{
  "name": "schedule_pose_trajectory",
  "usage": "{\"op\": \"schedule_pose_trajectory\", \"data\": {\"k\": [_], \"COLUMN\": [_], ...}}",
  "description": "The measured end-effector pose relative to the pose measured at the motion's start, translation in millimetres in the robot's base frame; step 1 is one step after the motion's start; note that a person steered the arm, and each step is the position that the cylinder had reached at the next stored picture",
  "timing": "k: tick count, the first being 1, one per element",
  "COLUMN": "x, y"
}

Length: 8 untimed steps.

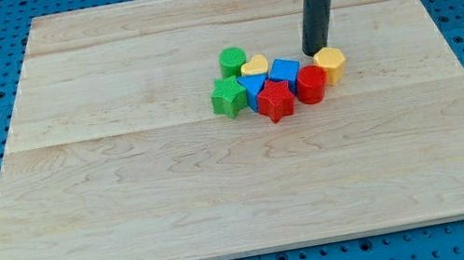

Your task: Move the group of blocks left a bit

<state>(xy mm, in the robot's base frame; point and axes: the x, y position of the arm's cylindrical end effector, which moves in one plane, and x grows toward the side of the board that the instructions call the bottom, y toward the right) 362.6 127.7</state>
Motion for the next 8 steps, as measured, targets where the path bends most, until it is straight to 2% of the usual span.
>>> {"op": "schedule_pose_trajectory", "data": {"k": [5, 6, 7, 8], "x": [-3.2, -18.6, -15.0, 10.3], "y": [6.9, -8.2, 60.9, 78.2]}}
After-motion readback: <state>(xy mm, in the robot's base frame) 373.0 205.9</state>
